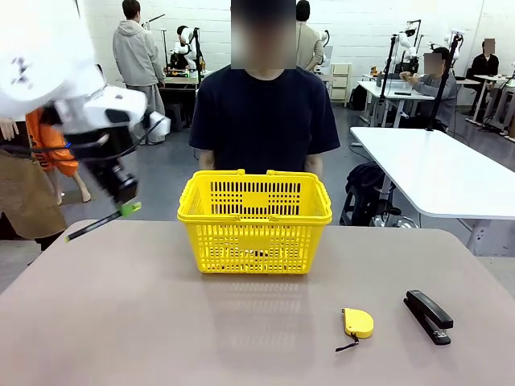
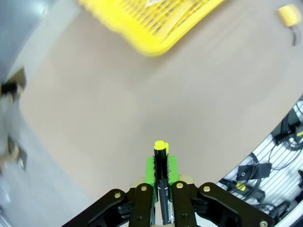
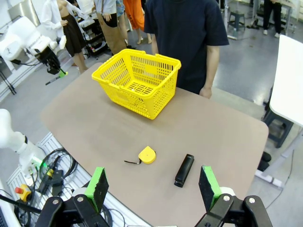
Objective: Place the items the person wants into the basket.
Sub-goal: Pick up the item the person points to and place it in the Market Basket.
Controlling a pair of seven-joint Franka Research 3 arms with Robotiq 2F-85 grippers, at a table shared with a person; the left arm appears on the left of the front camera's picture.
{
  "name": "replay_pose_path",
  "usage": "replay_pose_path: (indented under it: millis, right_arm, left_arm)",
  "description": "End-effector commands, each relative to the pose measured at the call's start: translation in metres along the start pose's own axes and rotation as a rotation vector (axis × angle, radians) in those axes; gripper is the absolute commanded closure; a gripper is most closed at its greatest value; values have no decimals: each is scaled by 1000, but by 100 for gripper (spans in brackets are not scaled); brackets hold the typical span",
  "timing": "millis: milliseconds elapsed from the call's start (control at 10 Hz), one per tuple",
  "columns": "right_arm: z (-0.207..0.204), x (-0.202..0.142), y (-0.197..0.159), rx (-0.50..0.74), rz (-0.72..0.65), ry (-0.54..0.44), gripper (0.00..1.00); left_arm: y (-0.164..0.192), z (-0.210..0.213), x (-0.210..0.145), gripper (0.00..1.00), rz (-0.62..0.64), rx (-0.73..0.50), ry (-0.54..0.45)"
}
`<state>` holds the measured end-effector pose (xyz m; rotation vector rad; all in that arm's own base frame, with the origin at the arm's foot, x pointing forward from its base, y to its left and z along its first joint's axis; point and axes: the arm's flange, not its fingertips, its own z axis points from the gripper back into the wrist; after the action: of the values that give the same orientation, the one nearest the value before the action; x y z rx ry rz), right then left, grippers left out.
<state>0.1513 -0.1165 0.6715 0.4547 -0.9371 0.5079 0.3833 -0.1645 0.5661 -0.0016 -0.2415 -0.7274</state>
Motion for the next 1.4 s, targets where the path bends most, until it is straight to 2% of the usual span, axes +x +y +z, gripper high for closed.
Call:
replay_pose_path:
  millis: [0,300,600,900,1100,1300]
  right_arm:
    - [-1,0,0,-5,-9,15,0]
    - [-1,0,0,-5,-9,15,0]
    - [-1,0,0,-5,-9,15,0]
    - [-1,0,0,-5,-9,15,0]
    - [-1,0,0,-5,-9,15,0]
    - [-1,0,0,-5,-9,15,0]
  left_arm:
    - [-2,10,68,88,-289,-139,-6]
    - [-37,-8,150,88,-519,-109,52]
    - [-56,-37,204,88,-636,-16,97]
    - [-61,-64,231,88,-751,-38,96]
    - [-53,-80,247,88,-792,-65,104]
    - [-52,-96,241,88,-702,-46,84]
